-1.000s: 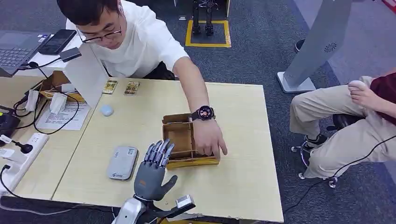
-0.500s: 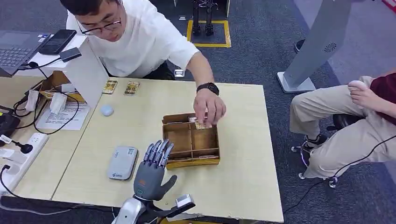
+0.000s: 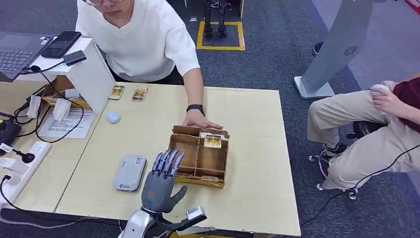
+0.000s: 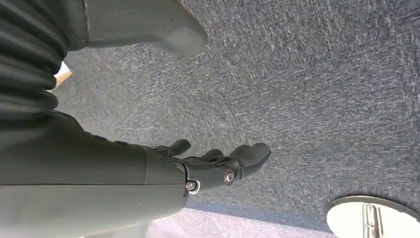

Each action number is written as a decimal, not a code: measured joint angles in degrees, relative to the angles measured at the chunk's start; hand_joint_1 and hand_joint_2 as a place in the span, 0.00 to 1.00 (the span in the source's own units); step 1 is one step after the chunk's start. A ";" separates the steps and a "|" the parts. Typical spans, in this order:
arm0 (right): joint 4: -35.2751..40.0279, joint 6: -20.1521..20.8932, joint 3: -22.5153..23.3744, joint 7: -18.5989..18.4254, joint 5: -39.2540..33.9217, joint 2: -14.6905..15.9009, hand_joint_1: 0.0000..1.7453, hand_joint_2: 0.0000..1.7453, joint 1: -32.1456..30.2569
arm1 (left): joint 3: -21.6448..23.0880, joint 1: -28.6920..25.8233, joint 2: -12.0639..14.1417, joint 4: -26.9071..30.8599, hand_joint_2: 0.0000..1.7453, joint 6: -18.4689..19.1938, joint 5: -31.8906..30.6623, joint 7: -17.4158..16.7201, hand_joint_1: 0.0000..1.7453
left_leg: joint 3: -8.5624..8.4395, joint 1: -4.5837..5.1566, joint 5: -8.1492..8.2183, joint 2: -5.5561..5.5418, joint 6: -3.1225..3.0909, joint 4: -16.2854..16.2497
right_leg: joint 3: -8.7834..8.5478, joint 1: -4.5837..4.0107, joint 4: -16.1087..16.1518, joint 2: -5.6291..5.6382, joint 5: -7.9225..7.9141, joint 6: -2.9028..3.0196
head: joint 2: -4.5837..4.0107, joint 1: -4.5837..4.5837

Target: Pass the card to the sensor for recognition and then transmit it.

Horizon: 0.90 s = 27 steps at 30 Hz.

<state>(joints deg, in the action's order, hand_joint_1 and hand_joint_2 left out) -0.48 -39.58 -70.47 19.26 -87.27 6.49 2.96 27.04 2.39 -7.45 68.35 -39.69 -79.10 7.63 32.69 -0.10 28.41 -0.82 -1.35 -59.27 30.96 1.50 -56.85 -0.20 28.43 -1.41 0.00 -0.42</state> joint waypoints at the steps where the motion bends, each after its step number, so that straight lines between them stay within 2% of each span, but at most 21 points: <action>1: 0.00 0.00 -0.04 0.00 -0.20 0.00 0.00 1.00 0.00 | 0.00 0.00 0.07 0.00 1.00 0.02 -0.13 0.00 0.00 | 0.00 0.00 0.00 0.00 0.00 0.00 | 0.00 0.00 0.00 0.00 0.00 0.00 | 0.00 0.00; 21: 0.00 0.00 -0.28 0.02 -0.35 0.00 0.00 1.00 0.00 | 0.87 0.76 0.31 -0.17 1.00 0.02 -0.07 -0.04 0.00 | 0.00 0.00 0.00 0.00 0.00 0.00 | 0.00 0.00 0.00 0.00 0.00 0.00 | 0.02 0.00; 23: 0.00 0.00 -0.28 0.02 -0.35 0.00 0.00 1.00 0.00 | 0.90 0.78 0.31 -0.26 1.00 0.02 -0.04 -0.07 0.06 | 0.00 0.00 0.00 0.00 0.00 0.00 | 0.00 0.00 0.00 0.00 0.00 0.00 | 0.00 0.00; 24: 0.00 0.00 -0.31 0.02 -0.35 0.00 0.00 1.00 0.00 | 0.90 0.81 0.31 -0.33 1.00 0.02 0.11 -0.04 0.13 | 0.00 0.00 0.00 0.00 0.00 0.00 | 0.00 0.00 0.00 0.00 0.00 0.00 | 0.02 0.00; 25: 0.00 0.00 -0.31 0.02 -0.35 0.00 0.00 1.00 0.01 | 0.90 0.84 0.31 -0.35 1.00 0.02 0.31 -0.04 0.27 | 0.00 0.00 0.00 0.00 0.00 0.00 | 0.00 0.00 0.00 0.00 0.00 0.00 | 0.02 0.00; 26: 0.00 0.00 -0.31 0.02 -0.35 0.00 0.00 1.00 0.01 | 0.92 0.87 0.31 -0.37 1.00 0.02 0.61 0.06 0.35 | 0.00 0.00 0.00 0.00 0.00 0.00 | 0.00 0.00 0.00 0.00 0.00 0.00 | 0.00 0.00; 27: 0.00 0.00 -0.31 0.02 -0.35 0.00 0.00 1.00 0.01 | 0.92 0.89 0.31 -0.39 1.00 0.02 0.81 0.09 0.37 | 0.00 0.00 0.00 0.00 0.00 0.00 | 0.00 0.00 0.00 0.00 0.00 0.00 | 0.02 0.00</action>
<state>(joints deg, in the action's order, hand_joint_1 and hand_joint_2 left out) -0.48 -39.58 -70.77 19.28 -87.62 6.49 2.97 27.96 3.28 -7.15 67.95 -39.67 -78.29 7.72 32.68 -0.10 28.41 -0.82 -1.35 -59.27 30.96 1.50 -56.85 -0.20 28.42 -1.41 0.02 -0.42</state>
